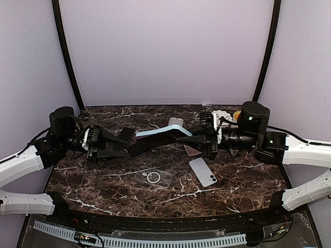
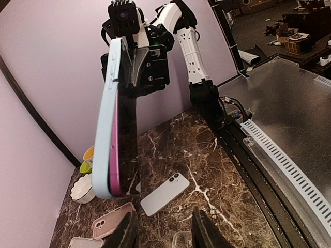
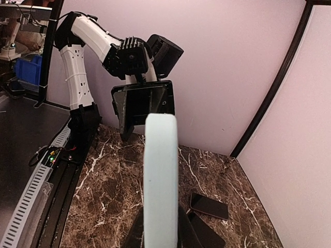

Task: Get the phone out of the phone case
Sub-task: Remove the phone from the bottom corners of the phone case.

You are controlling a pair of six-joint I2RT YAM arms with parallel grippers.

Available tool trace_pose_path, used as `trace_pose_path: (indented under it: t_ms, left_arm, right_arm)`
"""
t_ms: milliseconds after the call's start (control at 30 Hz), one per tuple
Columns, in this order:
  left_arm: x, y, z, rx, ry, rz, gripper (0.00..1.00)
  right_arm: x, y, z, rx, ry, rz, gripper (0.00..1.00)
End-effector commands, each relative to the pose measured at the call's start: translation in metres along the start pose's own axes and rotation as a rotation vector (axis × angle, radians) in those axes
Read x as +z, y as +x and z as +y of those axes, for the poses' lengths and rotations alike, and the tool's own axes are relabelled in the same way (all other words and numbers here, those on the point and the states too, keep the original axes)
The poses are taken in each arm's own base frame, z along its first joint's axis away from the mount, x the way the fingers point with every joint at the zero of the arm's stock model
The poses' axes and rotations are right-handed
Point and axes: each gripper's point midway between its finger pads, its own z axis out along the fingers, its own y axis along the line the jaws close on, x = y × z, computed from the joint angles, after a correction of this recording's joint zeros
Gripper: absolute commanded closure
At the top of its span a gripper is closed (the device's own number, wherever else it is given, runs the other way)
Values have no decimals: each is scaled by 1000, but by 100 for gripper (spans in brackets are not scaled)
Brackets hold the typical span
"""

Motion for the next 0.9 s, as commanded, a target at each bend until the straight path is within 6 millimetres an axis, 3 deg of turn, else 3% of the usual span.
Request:
trace_pose_path:
  t_ms: [0,867]
  left_arm:
    - [-1,-19,-2,5,38,-60,62]
    - [11,-17,-8,18,37,-50,62]
  right_arm:
    - [-3,-45,-17,-117,76,-162,100]
    - [13,-62,6,-82,-88,-237,100]
